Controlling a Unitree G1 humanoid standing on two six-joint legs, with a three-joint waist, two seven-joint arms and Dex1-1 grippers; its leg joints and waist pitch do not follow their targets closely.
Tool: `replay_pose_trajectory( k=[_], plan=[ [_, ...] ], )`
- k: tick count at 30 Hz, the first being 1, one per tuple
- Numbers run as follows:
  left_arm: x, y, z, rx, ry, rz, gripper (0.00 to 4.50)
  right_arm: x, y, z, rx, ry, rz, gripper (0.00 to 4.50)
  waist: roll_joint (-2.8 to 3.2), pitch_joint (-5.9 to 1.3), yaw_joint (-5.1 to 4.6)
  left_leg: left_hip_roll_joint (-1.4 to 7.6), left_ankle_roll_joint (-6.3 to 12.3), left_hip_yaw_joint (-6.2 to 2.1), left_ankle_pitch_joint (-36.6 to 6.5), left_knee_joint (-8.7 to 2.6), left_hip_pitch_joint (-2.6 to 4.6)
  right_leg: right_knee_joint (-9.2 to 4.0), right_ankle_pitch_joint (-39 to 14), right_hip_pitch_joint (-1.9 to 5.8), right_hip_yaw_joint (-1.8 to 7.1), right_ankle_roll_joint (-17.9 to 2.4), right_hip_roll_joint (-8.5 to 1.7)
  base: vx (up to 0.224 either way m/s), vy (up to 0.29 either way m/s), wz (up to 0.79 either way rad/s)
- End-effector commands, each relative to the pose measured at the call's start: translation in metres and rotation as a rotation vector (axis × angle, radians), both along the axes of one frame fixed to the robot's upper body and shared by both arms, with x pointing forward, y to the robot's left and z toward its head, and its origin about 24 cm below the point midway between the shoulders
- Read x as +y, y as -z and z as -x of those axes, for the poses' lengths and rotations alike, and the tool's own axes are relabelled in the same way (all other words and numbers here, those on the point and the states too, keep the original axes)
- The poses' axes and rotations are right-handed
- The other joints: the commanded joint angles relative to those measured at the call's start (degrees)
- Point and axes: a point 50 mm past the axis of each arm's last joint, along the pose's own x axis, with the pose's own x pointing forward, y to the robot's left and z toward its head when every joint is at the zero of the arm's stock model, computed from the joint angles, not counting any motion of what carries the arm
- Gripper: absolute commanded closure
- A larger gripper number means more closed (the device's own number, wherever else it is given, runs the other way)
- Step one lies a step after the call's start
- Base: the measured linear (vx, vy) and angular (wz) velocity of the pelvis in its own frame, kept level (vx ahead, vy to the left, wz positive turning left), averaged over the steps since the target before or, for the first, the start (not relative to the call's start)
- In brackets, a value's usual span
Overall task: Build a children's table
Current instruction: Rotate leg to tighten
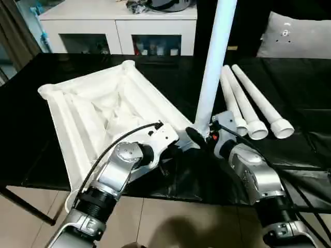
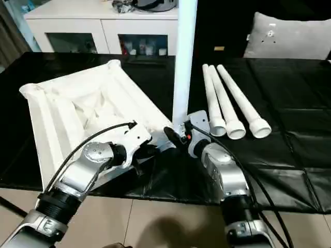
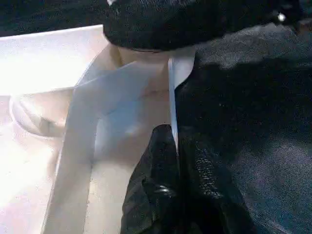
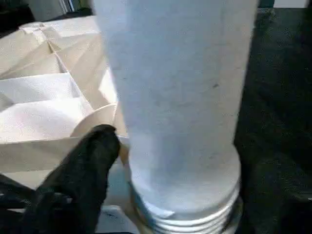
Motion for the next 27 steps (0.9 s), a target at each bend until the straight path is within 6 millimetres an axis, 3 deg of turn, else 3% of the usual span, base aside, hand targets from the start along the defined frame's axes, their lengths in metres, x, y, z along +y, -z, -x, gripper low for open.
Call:
replay_pose_trajectory(
  k=[1,3,4,5,7,9,12,16,20,23,24,27],
  plan=[
    [0.003,-0.017,-0.009,-0.089,0.018,-0.012,4.5,0.01,0.008,0.01,0.033,-0.084,-0.029,0.38,-0.29,-3.18,0.19,3.31,1.73,-1.62,-15.2,-4.12,0.87,-5.28,-14.2,1.97,2.92,-10.6,-5.16,0.0,0.0,0.0],
    [0.006,-0.016,-0.009,-0.086,0.03,-0.014,4.5,0.005,0.006,0.013,0.021,-0.103,-0.028,0.15,-0.27,-3.07,0.12,3.34,1.23,-1.73,-17.1,-4.31,0.95,-5.5,-16.5,1.97,2.97,-9.6,-5.09,0.0,0.0,0.0],
    [0.008,-0.016,-0.01,-0.083,0.041,-0.019,4.5,0.001,0.005,0.015,0.015,-0.123,-0.022,0.07,0.1,-3.04,0.13,3.32,1.06,-1.8,-17.3,-4.34,0.94,-5.49,-16.6,1.93,2.97,-9.5,-5.1,0.0,0.0,0.0],
    [0.009,-0.015,-0.01,-0.083,0.043,-0.02,4.5,0.0,0.005,0.016,0.014,-0.125,-0.02,0.07,-0.14,-3.1,0.04,3.3,1.02,-1.75,-17.6,-4.33,0.99,-5.57,-16.5,1.97,2.99,-9.4,-5.07,0.0,0.0,0.0],
    [0.014,-0.014,-0.011,-0.079,0.077,-0.033,4.5,-0.013,0.003,0.021,0.006,-0.159,0.003,0.07,-0.04,-3.1,0.13,3.28,1.04,-1.75,-17.4,-4.3,0.97,-5.59,-15.9,2.0,2.99,-9.3,-5.0,0.0,0.0,0.0],
    [0.016,-0.013,-0.011,-0.074,0.114,-0.035,4.5,-0.022,0.001,0.025,-0.002,-0.186,0.011,0.07,0.41,-3.3,0.28,3.35,1.42,-1.84,-16.3,-4.2,0.87,-5.26,-12.8,2.21,2.99,-10.1,-5.07,0.0,0.0,0.0],
    [0.021,-0.011,-0.008,-0.054,0.21,-0.045,4.5,-0.038,-0.006,0.033,-0.019,-0.278,0.028,0.07,0.22,-3.46,0.5,3.35,2.64,-1.74,-14.4,-3.92,0.63,-4.88,-9.0,2.57,2.94,-11.4,-5.19,0.0,0.0,0.0],
    [0.026,-0.008,-0.004,-0.039,0.341,-0.087,4.5,-0.053,-0.011,0.039,-0.007,-0.377,0.062,0.07,0.25,-3.34,0.9,3.4,4.08,-1.53,-12.7,-3.67,0.6,-4.82,-8.7,2.46,2.81,-12.2,-5.17,0.0,0.0,0.0],
    [0.032,-0.007,0.0,-0.008,0.472,-0.125,4.5,-0.059,-0.013,0.041,-0.004,-0.471,0.152,0.07,0.15,-3.33,2.14,3.63,3.6,-1.44,-13.2,-3.64,0.99,-5.01,-11.9,2.26,2.88,-11.7,-5.26,0.0,0.0,0.0],
    [0.034,-0.005,0.002,0.012,0.535,-0.153,4.5,-0.059,-0.016,0.042,-0.011,-0.523,0.148,0.07,0.16,-3.38,2.7,3.78,3.48,-1.44,-13.6,-3.71,1.06,-4.82,-11.9,2.17,2.88,-11.9,-5.29,0.0,0.0,0.0],
    [0.035,-0.005,0.003,0.016,0.562,-0.164,4.5,-0.058,-0.018,0.042,-0.015,-0.546,0.147,0.07,-0.14,-3.4,2.93,3.86,3.47,-1.4,-13.3,-3.69,1.14,-4.79,-11.3,2.11,2.93,-12.1,-5.35,0.0,0.0,0.0],
    [0.038,-0.004,0.004,0.023,0.626,-0.199,4.5,-0.054,-0.023,0.044,-0.021,-0.643,0.127,0.07,-0.03,-3.52,3.29,3.88,3.91,-1.41,-12.3,-3.57,1.0,-4.5,-10.1,2.22,2.87,-12.4,-5.44,0.0,0.0,0.0]
  ],
)
